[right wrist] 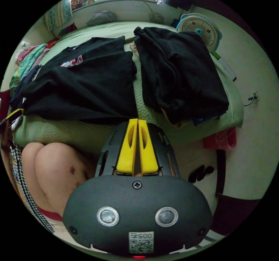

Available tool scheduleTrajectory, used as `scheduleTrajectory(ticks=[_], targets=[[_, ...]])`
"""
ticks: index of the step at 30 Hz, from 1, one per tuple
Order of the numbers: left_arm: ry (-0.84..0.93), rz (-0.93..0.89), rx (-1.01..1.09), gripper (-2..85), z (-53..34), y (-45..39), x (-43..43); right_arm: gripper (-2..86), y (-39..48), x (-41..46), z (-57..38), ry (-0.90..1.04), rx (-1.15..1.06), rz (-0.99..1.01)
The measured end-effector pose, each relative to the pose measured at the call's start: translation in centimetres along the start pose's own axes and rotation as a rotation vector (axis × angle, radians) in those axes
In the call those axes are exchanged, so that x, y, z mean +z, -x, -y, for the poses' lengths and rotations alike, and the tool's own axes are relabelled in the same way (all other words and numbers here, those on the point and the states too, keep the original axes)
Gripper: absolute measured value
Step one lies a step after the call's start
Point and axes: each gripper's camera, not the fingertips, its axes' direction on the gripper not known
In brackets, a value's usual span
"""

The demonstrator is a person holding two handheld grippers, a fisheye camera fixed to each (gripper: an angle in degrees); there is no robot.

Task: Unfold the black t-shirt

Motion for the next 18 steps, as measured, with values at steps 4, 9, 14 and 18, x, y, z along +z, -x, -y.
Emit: scheduleTrajectory(ticks=[4, 9, 14, 18], targets=[[0.050, -0.046, -0.003, 5.7, -3.2, 0.0, -2.1, -1.5, -0.7, -1.2, -1.5, 0.010, 0.032, 0.042], [0.024, -0.149, -0.044, 5.6, -7.6, 1.3, -6.1, -1.5, -1.4, -6.0, -4.5, -0.060, 0.019, 0.055], [-0.046, -0.213, -0.063, 5.6, -12.7, 2.5, -12.5, -1.4, -2.4, -11.8, -7.8, -0.168, -0.016, 0.011], [-0.076, -0.244, -0.055, 5.6, -16.1, 3.2, -15.9, -0.5, -4.3, -16.5, -11.0, -0.234, -0.019, 0.052]])
